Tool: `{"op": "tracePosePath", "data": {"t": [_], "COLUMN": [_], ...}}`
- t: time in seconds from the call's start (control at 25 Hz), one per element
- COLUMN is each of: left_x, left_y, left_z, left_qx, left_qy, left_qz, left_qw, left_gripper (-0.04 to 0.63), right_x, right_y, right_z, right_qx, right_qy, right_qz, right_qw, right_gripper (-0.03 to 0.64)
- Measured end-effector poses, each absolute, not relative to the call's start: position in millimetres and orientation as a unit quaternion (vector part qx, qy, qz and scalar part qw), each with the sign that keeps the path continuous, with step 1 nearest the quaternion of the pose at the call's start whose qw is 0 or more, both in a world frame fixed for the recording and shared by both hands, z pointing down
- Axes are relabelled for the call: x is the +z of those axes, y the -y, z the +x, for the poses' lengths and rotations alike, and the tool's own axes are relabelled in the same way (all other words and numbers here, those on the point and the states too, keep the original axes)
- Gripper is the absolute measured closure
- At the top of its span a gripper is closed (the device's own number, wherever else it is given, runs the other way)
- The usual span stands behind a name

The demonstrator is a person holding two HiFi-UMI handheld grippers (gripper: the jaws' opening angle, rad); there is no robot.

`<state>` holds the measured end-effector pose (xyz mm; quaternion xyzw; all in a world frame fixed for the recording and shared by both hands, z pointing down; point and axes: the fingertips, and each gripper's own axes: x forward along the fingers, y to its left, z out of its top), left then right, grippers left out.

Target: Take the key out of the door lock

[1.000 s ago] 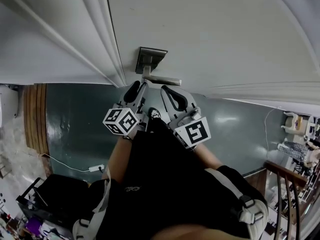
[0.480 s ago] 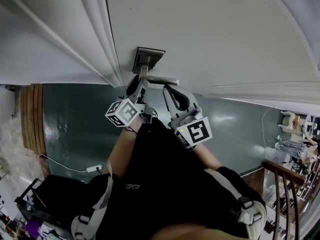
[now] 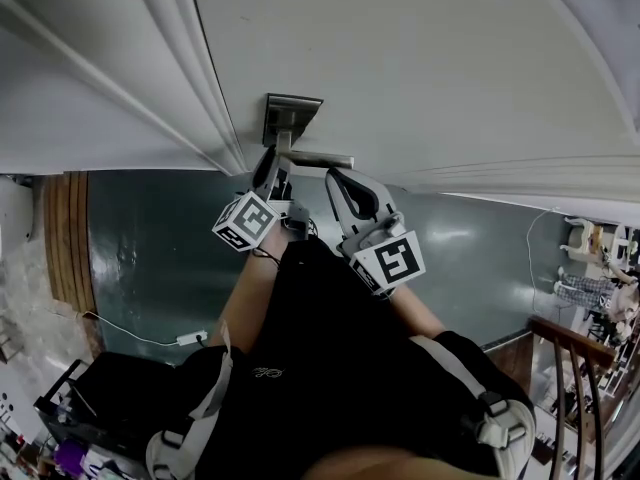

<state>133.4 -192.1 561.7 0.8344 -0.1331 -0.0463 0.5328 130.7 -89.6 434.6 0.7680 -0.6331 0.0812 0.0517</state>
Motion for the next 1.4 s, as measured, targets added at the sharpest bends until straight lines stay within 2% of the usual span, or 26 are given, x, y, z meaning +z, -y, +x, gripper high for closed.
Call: {"op": "tracePosePath", "data": {"t": [0.52,1.12,1.4], "left_x": [566,566,563], "left_y": [192,192,194], "left_z": [144,141,139], "left_qx": [-0.059,-0.083,-0.110], "left_qy": [0.138,0.156,0.163], "left_qz": [0.805,0.792,0.762], "left_qw": [0.575,0.584,0.618], "left_gripper": [0.509,0.537,0.555], "right_x": [433,432,430], "right_y": [81,73,65], "right_z": [136,137,138], "right_qx": [0.079,0.081,0.080], "right_qy": [0.627,0.625,0.621], "right_qz": [0.773,0.775,0.778], "right_qw": [0.050,0.047,0.049], "right_gripper": [0.609,0.609,0.609]}}
